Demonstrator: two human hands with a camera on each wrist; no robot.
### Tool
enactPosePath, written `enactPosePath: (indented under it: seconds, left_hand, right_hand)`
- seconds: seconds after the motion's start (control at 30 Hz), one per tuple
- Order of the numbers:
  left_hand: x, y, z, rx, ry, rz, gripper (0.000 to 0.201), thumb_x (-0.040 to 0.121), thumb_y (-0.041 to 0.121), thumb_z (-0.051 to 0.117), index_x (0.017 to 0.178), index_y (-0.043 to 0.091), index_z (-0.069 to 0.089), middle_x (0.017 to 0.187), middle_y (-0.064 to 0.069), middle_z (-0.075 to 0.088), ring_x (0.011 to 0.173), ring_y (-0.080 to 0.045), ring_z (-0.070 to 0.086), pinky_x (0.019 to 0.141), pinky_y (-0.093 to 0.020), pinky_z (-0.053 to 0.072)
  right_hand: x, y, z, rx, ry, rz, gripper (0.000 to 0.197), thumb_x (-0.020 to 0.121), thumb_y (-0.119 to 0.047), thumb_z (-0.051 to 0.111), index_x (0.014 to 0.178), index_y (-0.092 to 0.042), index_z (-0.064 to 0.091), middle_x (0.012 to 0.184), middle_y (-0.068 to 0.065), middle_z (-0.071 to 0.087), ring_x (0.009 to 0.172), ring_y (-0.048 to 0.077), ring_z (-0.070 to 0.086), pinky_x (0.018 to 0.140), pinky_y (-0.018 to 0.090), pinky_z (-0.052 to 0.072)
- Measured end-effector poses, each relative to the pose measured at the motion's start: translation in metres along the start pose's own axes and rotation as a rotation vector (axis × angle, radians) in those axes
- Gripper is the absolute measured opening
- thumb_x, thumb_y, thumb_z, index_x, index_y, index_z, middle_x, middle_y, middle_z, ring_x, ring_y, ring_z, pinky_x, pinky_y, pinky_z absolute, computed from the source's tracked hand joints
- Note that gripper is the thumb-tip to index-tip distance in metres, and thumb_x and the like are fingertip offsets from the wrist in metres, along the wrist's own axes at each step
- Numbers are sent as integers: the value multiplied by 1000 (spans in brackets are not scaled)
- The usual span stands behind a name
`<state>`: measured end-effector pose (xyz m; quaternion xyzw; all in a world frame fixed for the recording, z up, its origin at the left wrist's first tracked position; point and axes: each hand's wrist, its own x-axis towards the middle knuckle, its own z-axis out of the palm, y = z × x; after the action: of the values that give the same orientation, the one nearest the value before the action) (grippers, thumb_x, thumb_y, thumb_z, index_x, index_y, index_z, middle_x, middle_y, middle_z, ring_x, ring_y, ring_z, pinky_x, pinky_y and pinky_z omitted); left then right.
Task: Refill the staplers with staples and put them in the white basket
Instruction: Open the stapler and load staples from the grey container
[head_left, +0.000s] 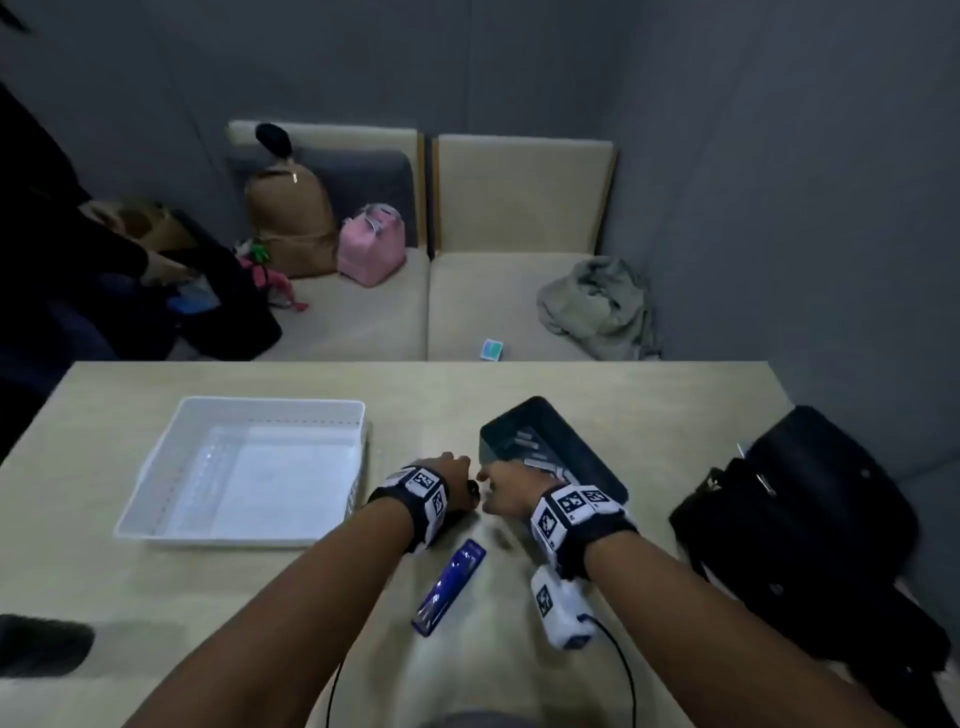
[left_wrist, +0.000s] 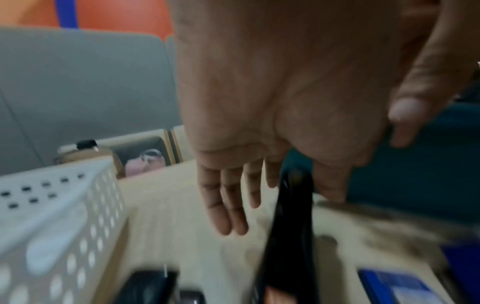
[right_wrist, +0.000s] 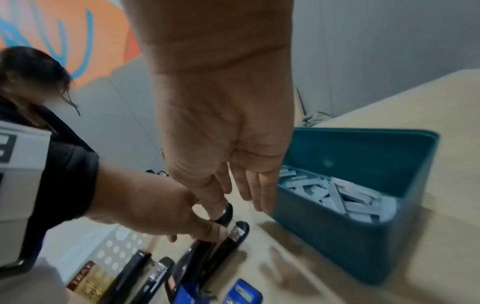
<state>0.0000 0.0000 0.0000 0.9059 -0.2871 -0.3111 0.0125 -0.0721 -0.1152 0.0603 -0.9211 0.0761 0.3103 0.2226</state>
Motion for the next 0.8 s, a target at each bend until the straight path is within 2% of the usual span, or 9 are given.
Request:
enactPosePath:
  seconds: [0.13, 0.27, 0.33, 0.4, 0.5, 0.57, 0.63, 0.73, 0.8]
  left_hand:
    - [-13, 5, 20, 9, 33, 67, 34, 86, 23, 57, 116, 10, 50, 117, -14, 61, 104, -35, 61, 82, -40, 49]
    - [-19, 14, 16, 5, 21, 328, 30, 84, 23, 62, 111, 8, 60, 108, -20, 66, 96, -37, 63, 78, -37, 48]
    - [-24, 19, 10, -44, 13, 415, 32, 81, 20, 66, 109, 6, 59, 106, -20, 66, 94, -35, 63, 75, -35, 46]
    - [-27, 21, 6, -125, 3, 472, 31, 78, 17, 69, 105, 6, 58, 103, -18, 66, 92, -33, 61, 71, -32, 43]
    - [-27, 12, 6, -247, 8, 557, 19, 74, 10, 70, 86, 11, 56, 96, -10, 62, 85, -24, 55, 67, -27, 37]
    - [-22, 1, 4, -360, 81, 528, 24, 68, -2, 58, 68, 18, 46, 82, -8, 58, 74, -22, 51, 63, -34, 39]
    - [-19, -14, 0, -487, 157, 454, 29, 63, -8, 48, 62, 21, 41, 74, -7, 59, 69, -23, 54, 60, -42, 48]
    - [-19, -35, 0, -402, 172, 364, 20, 70, -4, 54, 80, 13, 55, 78, -2, 61, 72, -20, 54, 66, -37, 47]
    - [-21, -46, 10, -280, 163, 302, 16, 79, 7, 54, 92, 17, 58, 89, 0, 64, 82, -21, 58, 71, -35, 47]
  right_hand:
    - [2, 15, 26, 123, 5, 60, 54, 87, -11, 54, 138, -11, 38, 142, 16, 47, 129, 33, 46, 105, 41, 42]
    - [4, 28, 53, 240, 107, 36, 66, 83, -10, 56, 143, -19, 29, 143, 13, 47, 130, 31, 47, 103, 39, 42]
    - [-2, 29, 61, 271, 177, 62, 68, 83, -11, 59, 143, -19, 27, 132, 14, 55, 120, 32, 56, 91, 36, 47]
    - [-4, 33, 70, 284, 254, 93, 60, 80, -13, 65, 132, -19, 35, 117, 12, 62, 105, 29, 63, 80, 35, 51]
    - [-5, 42, 77, 219, 318, 107, 54, 77, -11, 70, 123, -19, 43, 105, 10, 67, 96, 28, 65, 80, 39, 54]
    - [-8, 50, 79, 103, 295, 87, 44, 82, -6, 63, 122, -18, 50, 100, 10, 69, 93, 27, 66, 79, 37, 54]
    - [-11, 62, 85, 60, 248, 89, 38, 84, -2, 60, 116, -22, 55, 100, 4, 72, 93, 21, 68, 80, 33, 56]
    - [-12, 75, 90, 80, 271, 63, 34, 83, 1, 62, 106, -24, 61, 102, -1, 72, 89, 13, 68, 79, 29, 58]
    - [-9, 73, 87, 131, 335, -13, 21, 91, -5, 52, 103, -18, 64, 102, 2, 71, 88, 14, 66, 80, 32, 56]
